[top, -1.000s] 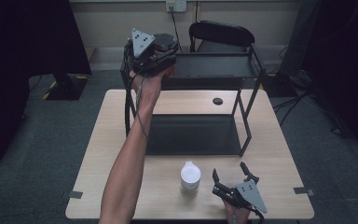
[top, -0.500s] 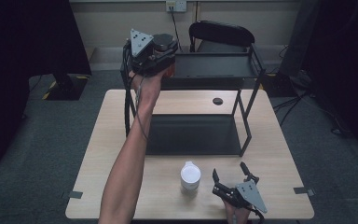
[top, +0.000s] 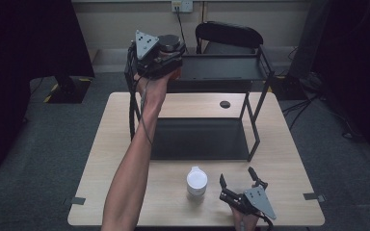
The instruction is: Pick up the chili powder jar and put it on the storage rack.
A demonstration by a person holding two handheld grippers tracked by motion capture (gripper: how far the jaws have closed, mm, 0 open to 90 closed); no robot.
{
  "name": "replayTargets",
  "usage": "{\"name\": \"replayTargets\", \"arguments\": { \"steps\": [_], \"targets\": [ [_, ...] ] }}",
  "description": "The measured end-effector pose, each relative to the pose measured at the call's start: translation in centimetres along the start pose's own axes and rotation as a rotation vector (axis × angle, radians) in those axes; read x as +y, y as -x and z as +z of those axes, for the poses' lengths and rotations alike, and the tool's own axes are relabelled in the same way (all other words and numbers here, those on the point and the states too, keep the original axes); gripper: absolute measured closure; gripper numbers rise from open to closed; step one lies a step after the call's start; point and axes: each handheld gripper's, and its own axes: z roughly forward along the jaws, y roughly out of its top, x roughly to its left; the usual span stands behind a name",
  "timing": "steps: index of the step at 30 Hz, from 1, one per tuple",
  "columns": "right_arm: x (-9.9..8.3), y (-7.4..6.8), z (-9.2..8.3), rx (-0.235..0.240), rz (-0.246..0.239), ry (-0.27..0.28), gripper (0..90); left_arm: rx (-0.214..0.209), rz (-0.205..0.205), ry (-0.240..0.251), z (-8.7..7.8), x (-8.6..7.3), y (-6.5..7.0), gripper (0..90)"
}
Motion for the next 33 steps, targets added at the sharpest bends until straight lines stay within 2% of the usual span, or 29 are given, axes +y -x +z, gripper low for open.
{"name": "replayTargets", "arguments": {
  "steps": [4,10,16,21,30,33],
  "targets": [
    [0.0,0.0,0.0,0.000,0.001,0.000,0.7,0.010,0.003,0.026,-0.2,-0.2,0.3,12.4],
    [0.0,0.0,0.0,0.000,0.000,0.000,0.7,0.018,0.009,0.045,-0.9,0.1,0.4,0.2],
    [0.0,0.0,0.0,0.000,0.001,-0.001,0.7,0.013,0.015,0.056,-2.1,0.0,0.2,0.0],
    [0.0,0.0,0.0,-0.001,0.000,-0.001,0.7,0.010,0.003,0.065,-2.9,-0.6,-0.1,0.0],
    [0.0,0.0,0.0,-0.001,0.000,0.000,0.7,0.019,0.027,0.076,-4.7,-1.7,0.2,0.0],
    [0.0,0.0,0.0,-0.001,0.000,-0.001,0.7,0.012,0.020,0.074,-5.3,-2.1,0.1,0.0]
  ]
}}
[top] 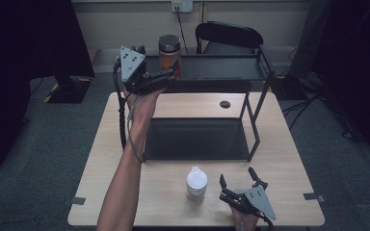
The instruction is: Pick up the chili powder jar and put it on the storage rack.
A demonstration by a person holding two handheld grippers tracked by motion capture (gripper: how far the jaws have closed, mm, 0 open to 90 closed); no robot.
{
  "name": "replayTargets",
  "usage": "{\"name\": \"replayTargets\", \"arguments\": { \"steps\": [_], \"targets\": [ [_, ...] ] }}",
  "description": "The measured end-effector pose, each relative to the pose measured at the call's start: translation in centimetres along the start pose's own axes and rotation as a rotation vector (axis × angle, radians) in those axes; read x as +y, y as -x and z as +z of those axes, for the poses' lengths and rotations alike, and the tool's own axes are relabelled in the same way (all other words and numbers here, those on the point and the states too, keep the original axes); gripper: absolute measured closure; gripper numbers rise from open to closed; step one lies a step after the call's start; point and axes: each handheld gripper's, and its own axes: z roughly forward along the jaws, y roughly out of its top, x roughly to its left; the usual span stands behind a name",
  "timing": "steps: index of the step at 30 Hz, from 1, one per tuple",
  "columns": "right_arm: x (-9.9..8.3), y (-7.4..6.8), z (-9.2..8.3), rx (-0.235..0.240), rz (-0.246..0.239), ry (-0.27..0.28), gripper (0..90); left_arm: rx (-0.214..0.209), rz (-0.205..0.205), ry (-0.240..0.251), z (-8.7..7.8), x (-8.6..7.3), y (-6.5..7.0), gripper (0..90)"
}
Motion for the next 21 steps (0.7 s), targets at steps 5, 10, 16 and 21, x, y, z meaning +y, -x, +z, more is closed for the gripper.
{"name": "replayTargets", "arguments": {
  "steps": [5,10,16,21],
  "targets": [
    [0.0,0.0,0.0,-0.002,0.000,0.000,0.7,0.003,0.010,0.018,-1.2,-0.6,0.3,0.0],
    [0.0,0.0,0.0,-0.002,0.000,0.000,0.7,-0.013,0.012,0.022,-2.0,-1.2,0.3,0.0],
    [0.0,0.0,0.0,-0.002,-0.001,0.000,0.7,-0.029,0.013,0.017,-3.5,-2.0,0.4,0.0],
    [0.0,0.0,0.0,-0.002,0.000,0.000,0.7,-0.011,0.012,0.014,-5.2,-3.3,0.3,0.0]
  ]
}}
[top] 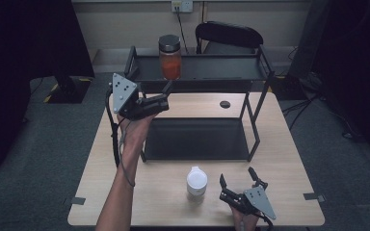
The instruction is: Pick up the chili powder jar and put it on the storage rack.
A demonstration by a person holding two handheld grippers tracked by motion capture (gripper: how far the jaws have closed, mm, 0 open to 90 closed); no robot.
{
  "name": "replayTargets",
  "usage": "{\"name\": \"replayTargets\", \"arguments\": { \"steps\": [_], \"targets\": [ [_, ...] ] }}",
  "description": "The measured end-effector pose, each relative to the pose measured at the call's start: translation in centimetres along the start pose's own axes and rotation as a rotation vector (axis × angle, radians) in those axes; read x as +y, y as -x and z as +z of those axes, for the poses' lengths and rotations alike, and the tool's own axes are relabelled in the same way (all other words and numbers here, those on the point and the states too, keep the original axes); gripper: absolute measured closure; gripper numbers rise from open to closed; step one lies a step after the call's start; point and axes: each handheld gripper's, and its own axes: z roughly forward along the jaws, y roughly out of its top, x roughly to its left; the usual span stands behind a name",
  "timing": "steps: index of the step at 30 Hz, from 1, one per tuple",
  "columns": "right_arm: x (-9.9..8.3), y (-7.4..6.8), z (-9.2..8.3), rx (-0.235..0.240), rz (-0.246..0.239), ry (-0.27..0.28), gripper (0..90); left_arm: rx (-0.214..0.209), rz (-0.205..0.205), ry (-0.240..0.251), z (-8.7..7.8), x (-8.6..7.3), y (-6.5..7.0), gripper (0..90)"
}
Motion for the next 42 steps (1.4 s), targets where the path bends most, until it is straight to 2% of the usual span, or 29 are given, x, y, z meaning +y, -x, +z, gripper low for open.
{"name": "replayTargets", "arguments": {
  "steps": [12,15,17,25,28,32,33,34,37,42],
  "targets": [
    [0.0,0.0,0.0,-0.001,0.000,0.000,0.7,0.015,-0.030,-0.006,-3.6,-2.9,-0.2,0.0],
    [0.0,0.0,0.0,-0.001,0.000,0.000,0.7,0.021,-0.025,0.022,-5.0,-3.5,0.0,0.0],
    [0.0,0.0,0.0,-0.001,0.000,0.000,0.7,0.024,-0.035,0.034,-5.9,-3.8,0.0,0.0],
    [0.0,0.0,0.0,-0.001,0.000,0.000,0.7,0.035,-0.021,0.051,-8.5,-4.3,0.6,0.1],
    [0.0,0.0,0.0,-0.001,0.000,0.000,0.7,0.045,-0.030,0.059,-9.3,-5.0,1.0,0.2],
    [0.0,0.0,0.0,-0.001,0.000,0.000,0.7,0.065,-0.031,0.060,-10.4,-5.9,1.7,0.4],
    [0.0,0.0,0.0,-0.001,0.000,0.000,0.7,0.057,-0.036,0.058,-10.7,-6.1,1.8,0.3],
    [0.0,0.0,0.0,-0.001,0.000,0.000,0.7,0.051,-0.031,0.047,-11.0,-6.2,1.8,0.3],
    [0.0,0.0,0.0,-0.001,0.000,0.000,0.7,0.076,-0.012,0.037,-11.7,-6.9,2.7,0.3],
    [0.0,0.0,0.0,-0.001,0.000,0.000,0.7,0.076,-0.044,0.011,-12.3,-8.4,2.9,0.3]
  ]
}}
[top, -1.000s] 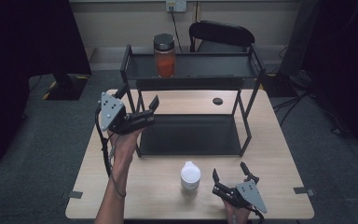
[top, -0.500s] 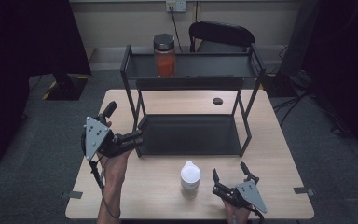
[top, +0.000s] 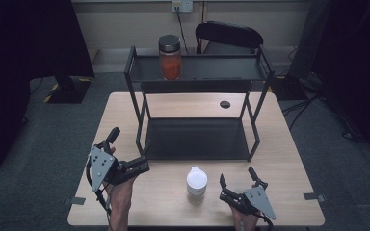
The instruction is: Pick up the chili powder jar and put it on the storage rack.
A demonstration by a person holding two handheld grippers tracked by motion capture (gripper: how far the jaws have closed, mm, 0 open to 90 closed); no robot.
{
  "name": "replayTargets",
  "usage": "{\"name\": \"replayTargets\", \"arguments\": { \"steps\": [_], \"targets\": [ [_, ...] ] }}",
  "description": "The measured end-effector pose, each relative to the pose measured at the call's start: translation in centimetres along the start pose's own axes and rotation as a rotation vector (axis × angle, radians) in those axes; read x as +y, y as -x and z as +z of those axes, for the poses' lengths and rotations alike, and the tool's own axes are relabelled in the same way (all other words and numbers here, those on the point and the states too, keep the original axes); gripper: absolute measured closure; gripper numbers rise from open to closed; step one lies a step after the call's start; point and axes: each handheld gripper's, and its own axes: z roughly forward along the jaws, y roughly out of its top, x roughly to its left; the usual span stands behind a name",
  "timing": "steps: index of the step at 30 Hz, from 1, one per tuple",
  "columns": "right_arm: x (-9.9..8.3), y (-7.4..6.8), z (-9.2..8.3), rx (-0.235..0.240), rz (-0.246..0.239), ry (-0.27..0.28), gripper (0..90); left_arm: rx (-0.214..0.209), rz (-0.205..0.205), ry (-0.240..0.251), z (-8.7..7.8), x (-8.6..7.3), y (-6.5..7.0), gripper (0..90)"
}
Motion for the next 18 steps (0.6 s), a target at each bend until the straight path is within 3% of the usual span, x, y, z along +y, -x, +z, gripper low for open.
{"name": "replayTargets", "arguments": {
  "steps": [6,10,13,18],
  "targets": [
    [0.0,0.0,0.0,0.000,0.000,0.000,0.7,0.017,-0.009,-0.038,-0.6,-2.0,0.4,0.3],
    [0.0,0.0,0.0,0.000,0.000,0.000,0.7,0.054,-0.051,-0.048,-1.2,-3.8,0.7,1.2],
    [0.0,0.0,0.0,0.000,0.000,0.000,0.7,0.063,-0.029,-0.079,-1.5,-4.8,0.8,0.7],
    [0.0,0.0,0.0,-0.001,0.000,0.000,0.7,0.065,-0.036,-0.120,-1.9,-6.5,0.4,0.6]
  ]
}}
